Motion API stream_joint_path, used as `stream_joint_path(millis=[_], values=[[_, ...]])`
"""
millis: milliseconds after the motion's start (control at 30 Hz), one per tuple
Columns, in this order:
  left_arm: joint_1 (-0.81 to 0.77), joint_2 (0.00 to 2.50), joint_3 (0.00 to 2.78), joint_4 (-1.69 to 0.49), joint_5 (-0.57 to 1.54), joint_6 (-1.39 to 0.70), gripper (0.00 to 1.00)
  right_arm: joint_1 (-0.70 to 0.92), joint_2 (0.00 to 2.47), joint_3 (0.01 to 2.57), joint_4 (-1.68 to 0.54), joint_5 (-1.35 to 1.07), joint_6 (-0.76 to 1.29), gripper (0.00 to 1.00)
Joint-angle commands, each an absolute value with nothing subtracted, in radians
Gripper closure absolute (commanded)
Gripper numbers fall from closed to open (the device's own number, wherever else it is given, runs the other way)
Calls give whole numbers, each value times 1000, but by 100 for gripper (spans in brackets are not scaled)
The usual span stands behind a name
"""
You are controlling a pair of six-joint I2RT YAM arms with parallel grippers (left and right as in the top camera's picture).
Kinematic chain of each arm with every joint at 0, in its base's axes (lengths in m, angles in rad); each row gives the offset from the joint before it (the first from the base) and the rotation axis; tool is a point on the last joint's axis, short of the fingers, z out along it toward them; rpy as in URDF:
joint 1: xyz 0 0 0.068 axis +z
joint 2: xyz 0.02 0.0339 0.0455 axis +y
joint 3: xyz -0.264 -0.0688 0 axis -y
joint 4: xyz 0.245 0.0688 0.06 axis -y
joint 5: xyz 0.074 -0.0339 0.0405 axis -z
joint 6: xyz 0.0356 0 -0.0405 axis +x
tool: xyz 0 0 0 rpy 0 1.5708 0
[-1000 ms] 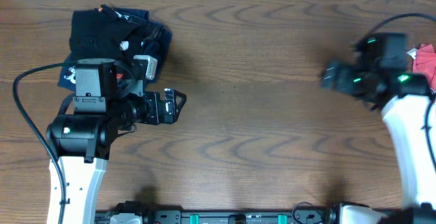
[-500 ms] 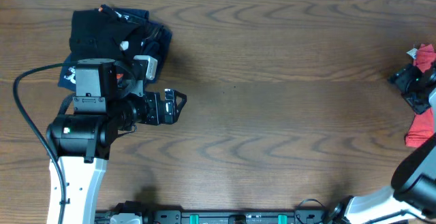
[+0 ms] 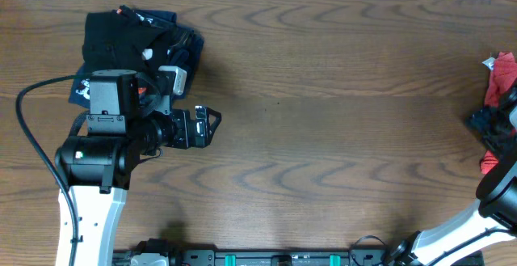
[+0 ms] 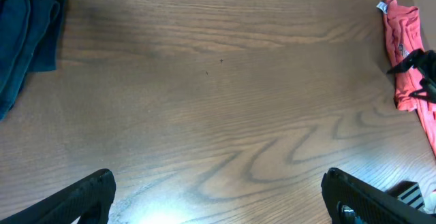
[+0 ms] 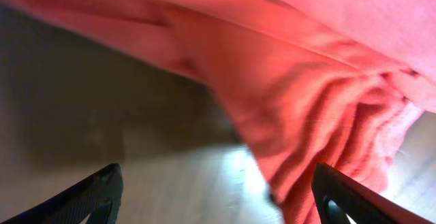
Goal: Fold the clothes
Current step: 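Reach the right gripper to the red t-shirt at the right edge and grasp it, then drag the red t-shirt leftward onto the table center with the right gripper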
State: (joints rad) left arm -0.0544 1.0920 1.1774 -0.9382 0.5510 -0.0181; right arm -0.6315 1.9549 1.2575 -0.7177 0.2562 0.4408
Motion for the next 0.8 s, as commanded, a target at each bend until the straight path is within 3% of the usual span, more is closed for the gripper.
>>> stream_joint_path(millis=[0, 67, 200, 267, 500, 767], values=[[-56, 1090, 1200, -943, 566, -1, 2, -661, 1989, 1268, -738, 363, 460, 18], [-56, 1090, 1200, -950, 565, -1, 2, -680, 2008, 1267, -767, 362, 481, 29], [-56, 1090, 1200, -962, 565, -1, 2, -703, 2038, 1262, -817, 331, 522, 79], [-56, 1090, 1200, -961, 565, 0, 2, -707, 2048, 1261, -832, 273, 527, 99], [-56, 1090, 1200, -960, 563, 4, 2, -601, 2009, 1260, -823, -92, 387, 99], [-56, 1090, 1200, -961, 538, 4, 2, -236, 1927, 1260, -870, -245, 324, 99]])
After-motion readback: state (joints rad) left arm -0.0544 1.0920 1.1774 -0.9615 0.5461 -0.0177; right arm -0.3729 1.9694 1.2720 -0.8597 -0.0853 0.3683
